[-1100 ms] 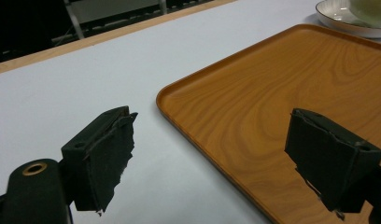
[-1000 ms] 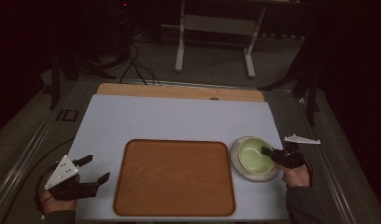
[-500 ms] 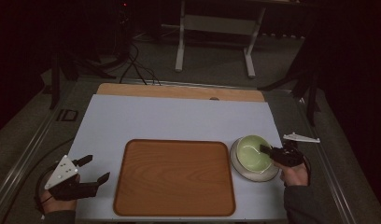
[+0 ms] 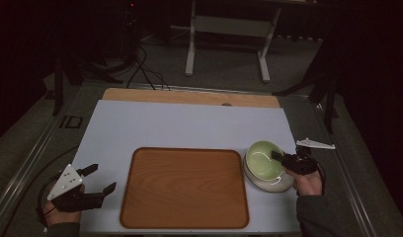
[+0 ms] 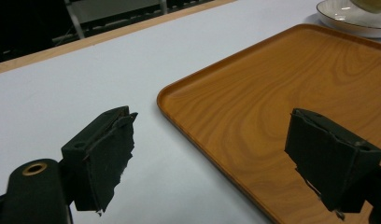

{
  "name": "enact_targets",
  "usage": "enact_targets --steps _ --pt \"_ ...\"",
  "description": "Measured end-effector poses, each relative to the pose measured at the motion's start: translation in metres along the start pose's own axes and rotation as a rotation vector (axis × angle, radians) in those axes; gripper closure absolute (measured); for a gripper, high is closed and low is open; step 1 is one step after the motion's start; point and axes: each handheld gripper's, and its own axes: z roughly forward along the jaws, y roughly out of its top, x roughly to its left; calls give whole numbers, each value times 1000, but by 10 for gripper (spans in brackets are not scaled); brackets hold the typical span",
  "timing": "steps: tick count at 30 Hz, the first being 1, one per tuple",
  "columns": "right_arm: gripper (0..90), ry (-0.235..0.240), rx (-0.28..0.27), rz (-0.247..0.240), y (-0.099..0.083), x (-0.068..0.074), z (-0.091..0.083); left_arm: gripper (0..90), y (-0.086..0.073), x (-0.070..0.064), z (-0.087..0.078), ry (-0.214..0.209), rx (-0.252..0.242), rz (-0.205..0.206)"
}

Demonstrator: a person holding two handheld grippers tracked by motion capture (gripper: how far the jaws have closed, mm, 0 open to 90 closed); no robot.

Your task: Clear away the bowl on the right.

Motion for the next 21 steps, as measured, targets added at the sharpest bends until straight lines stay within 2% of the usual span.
enact_targets --steps 12,21 --pt "828 14 12 -32 7 15 9 151 0 0 -1 2 -4 1" --pt "828 37 5 -57 19 29 15 151 0 1 -2 6 -9 -2"
